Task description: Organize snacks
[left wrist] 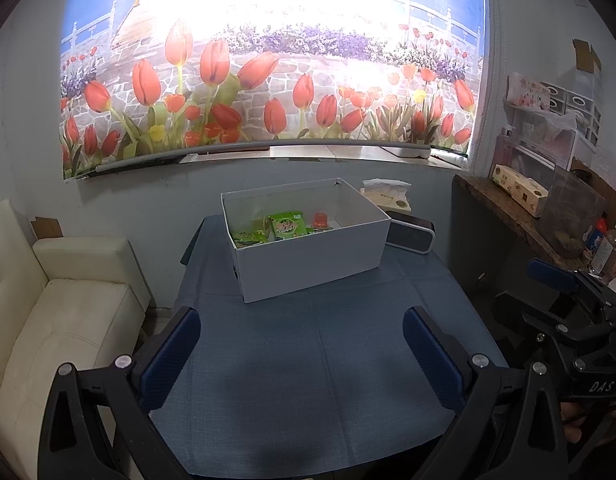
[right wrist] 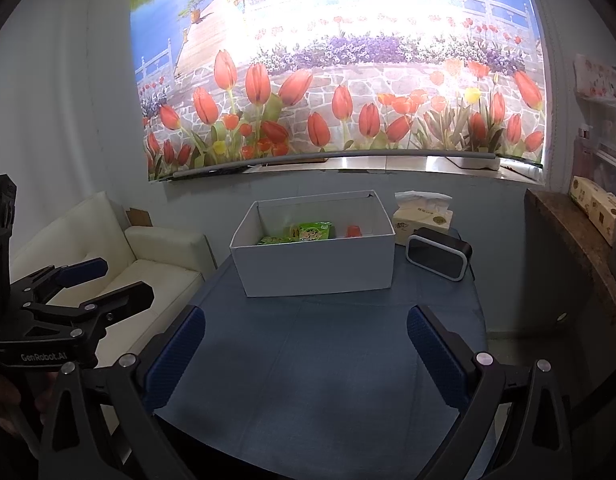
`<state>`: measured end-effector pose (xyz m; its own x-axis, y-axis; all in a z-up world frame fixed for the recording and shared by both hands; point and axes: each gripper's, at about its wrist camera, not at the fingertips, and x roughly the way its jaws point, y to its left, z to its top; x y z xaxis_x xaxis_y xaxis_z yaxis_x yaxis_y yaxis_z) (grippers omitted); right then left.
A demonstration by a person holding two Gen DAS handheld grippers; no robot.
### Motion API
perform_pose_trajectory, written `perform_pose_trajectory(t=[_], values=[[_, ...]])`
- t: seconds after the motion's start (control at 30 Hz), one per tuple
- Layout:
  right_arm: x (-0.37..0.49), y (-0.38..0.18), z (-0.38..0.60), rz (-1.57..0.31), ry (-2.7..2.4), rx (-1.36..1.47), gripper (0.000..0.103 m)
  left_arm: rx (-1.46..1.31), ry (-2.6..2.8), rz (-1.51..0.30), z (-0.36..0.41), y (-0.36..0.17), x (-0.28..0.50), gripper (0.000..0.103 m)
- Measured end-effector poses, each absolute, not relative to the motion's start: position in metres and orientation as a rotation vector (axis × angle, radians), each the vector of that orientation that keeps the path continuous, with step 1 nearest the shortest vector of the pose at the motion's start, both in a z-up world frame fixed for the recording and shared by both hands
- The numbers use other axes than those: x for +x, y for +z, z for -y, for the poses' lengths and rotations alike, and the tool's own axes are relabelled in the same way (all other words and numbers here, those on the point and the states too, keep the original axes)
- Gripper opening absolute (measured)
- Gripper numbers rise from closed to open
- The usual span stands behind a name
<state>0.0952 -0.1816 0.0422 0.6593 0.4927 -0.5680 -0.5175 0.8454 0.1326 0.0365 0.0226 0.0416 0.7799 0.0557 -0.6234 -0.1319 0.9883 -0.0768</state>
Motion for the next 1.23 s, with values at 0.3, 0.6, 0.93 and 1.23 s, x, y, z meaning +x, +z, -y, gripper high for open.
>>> perform_pose_trajectory(t=[0.3, 0.6, 0.93, 1.23], values=[[0.0954, 0.0400, 0.1816, -0.639, 0.577, -0.044, 0.103, -0.115, 0.101, -0.673, -0.0208, 0.0413, 0.0364, 0.103], [0.0958, 0.0405, 0.1811, -0.640, 0.576, -0.042, 0.103, -0.117, 0.100, -0.676, -0.0205, 0.0411, 0.0372, 0.103], [0.0941, 0.0388, 0.1787, -0.644, 0.577, -0.043, 0.103, -0.118, 0.094, -0.677, -0.0225, 0.0400, 0.0371, 0.103], [0.0980, 0.0390, 0.1833, -0.652, 0.565, -0.029, 0.103, -0.117, 0.079, -0.677, -0.0216, 0.0386, 0.0375, 0.103]])
